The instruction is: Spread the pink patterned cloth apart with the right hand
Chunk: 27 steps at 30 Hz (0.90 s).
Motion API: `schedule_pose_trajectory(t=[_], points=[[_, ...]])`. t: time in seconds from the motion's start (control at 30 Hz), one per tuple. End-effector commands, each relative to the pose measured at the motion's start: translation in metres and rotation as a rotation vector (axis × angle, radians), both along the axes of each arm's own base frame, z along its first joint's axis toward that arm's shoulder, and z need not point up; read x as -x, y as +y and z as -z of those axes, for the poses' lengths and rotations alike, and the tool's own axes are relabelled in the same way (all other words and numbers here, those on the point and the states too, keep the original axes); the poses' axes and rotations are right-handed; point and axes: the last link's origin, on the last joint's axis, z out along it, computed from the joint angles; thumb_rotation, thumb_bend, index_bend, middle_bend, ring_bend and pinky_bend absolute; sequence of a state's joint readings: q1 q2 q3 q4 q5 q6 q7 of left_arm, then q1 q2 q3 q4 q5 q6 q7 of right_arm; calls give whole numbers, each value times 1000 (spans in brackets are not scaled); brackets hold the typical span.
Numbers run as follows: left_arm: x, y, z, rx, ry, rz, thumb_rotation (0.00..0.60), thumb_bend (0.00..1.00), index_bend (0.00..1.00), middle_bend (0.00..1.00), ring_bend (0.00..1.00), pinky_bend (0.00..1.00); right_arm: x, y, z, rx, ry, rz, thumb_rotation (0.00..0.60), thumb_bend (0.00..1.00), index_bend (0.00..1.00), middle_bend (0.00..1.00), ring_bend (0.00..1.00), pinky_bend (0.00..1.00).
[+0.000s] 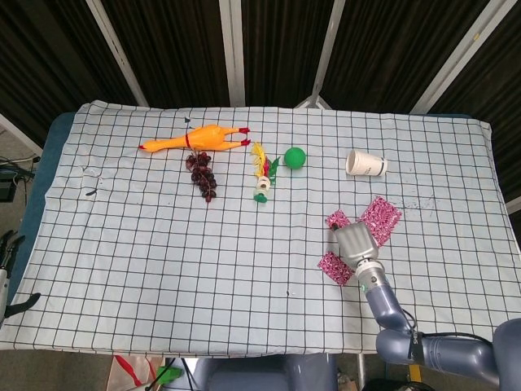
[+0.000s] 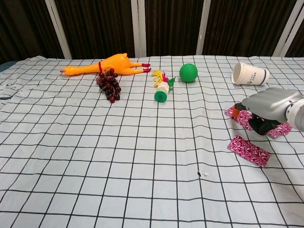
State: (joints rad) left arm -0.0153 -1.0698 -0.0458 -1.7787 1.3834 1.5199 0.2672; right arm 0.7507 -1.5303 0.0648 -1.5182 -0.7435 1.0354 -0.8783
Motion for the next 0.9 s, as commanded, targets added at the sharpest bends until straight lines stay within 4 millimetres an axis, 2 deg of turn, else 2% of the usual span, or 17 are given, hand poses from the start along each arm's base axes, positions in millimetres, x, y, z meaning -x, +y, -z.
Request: schedule_pose_trajectory(t=[0.03,0.47,0.9], points=[[0,0,-1,-2,-1,0,600,206,120,19,28,62,-3,-1,2,-2,-2,-2,600,731,243,810,761,459],[1,0,-2,-3,-3,-2,600,206,121,19,29,62,-13,-8,16,-21,-8,4,600,731,243,810,761,459],[1,1,-2,2,-5,-3,600,206,121,19,29,63,-33,-12,24,-23,-33,-26,600,731,243,810,761,459]])
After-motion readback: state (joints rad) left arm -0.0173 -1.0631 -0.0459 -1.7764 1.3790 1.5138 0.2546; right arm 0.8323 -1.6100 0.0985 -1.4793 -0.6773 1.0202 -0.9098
